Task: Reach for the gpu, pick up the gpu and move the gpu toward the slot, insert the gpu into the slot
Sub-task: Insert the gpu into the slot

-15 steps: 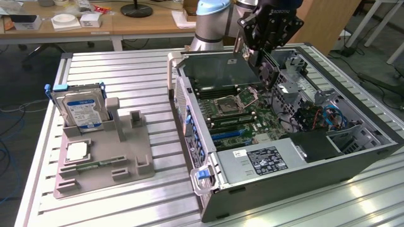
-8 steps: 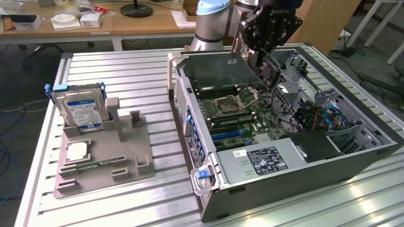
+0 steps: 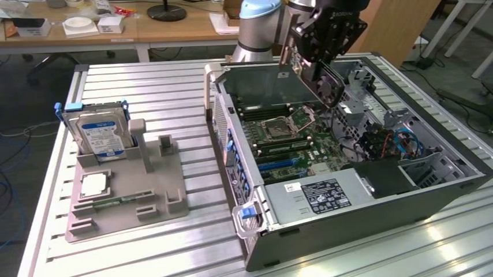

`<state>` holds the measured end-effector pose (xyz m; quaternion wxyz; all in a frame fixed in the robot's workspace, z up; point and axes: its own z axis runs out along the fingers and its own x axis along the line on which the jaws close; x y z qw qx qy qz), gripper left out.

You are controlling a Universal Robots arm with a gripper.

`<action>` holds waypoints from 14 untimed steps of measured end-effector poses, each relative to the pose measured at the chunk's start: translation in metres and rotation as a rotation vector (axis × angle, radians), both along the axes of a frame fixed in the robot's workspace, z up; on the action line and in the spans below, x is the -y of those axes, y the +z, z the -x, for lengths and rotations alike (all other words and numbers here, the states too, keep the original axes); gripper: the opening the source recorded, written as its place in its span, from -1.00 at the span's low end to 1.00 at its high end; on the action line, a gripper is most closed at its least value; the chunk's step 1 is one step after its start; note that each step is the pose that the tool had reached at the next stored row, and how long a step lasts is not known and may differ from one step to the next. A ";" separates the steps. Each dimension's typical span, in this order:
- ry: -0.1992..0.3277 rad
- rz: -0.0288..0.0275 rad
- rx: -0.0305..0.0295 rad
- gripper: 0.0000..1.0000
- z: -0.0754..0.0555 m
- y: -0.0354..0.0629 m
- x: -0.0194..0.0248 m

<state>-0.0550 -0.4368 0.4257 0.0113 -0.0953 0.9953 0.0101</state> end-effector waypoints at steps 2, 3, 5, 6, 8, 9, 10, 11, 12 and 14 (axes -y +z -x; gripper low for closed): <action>0.014 -0.0005 0.0000 -0.47 0.000 0.0000 0.0000; 0.021 -0.0009 0.0000 -0.47 0.000 0.0000 0.0000; 0.033 -0.0013 0.0000 -0.47 0.000 0.0000 0.0000; 0.054 -0.0018 -0.0001 -0.47 0.000 0.0000 0.0000; 0.067 -0.0021 0.0000 -0.47 0.000 0.0000 0.0000; 0.074 -0.0023 0.0000 -0.47 0.000 0.0000 0.0001; 0.081 -0.0024 -0.0001 -0.47 0.000 0.0000 0.0001; 0.088 -0.0026 -0.0001 -0.47 0.000 0.0000 0.0001; 0.095 -0.0029 -0.0001 -0.47 0.000 0.0000 0.0001; 0.113 -0.0032 0.0000 -0.47 0.000 0.0000 0.0001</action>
